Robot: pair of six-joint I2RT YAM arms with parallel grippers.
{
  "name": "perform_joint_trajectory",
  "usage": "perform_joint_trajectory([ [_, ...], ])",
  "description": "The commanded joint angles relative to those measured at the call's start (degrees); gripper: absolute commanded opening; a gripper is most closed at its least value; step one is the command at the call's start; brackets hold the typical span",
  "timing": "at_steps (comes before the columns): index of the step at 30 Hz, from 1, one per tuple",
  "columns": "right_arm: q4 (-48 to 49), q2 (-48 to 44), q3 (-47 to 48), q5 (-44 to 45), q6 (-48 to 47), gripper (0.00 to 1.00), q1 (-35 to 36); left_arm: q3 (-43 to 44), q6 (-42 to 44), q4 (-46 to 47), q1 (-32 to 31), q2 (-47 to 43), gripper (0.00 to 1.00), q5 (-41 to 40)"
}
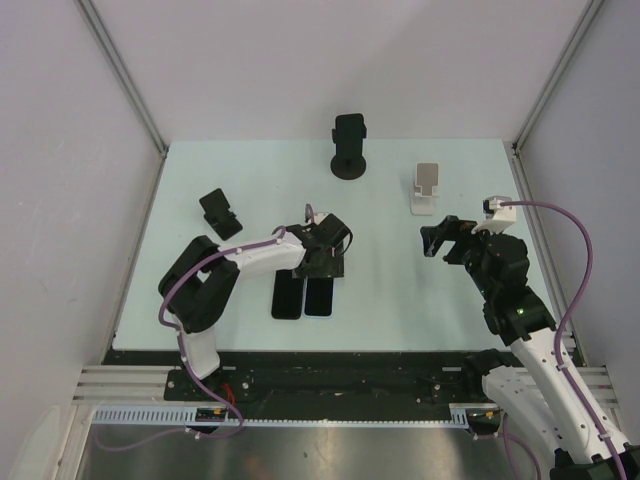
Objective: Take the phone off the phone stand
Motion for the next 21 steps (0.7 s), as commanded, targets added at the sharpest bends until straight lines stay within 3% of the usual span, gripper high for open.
perform_joint_trajectory([
  [1,1.0,-0.2,-0.3,-0.1,-0.5,0.98,-0.1,0.0,-1.9,0.5,-0.1,-3.2,0.85,-1.4],
  [5,1.0,-0.2,-0.3,0.0,-0.6,0.98,-0.1,-0.3,-2.1,0.5,-0.2,-3.8,0.91,-1.2],
  [13,1.0,-0.2,-0.3,0.0,-0.5,0.98,-0.1,-0.4,-2.4,0.4,-0.6,-7.3,0.92,-1.5],
  [16,1.1,-0.2,-0.2,0.0,-0.6,0.98,-0.1,0.1,-1.8,0.4,-0.6,-9.4,0.99,-1.4],
  [21,1.1,-0.2,-0.3,0.1,-0.5,0.98,-0.2,0.2,-0.9,0.5,-0.2,-12.5,1.00,-2.4],
])
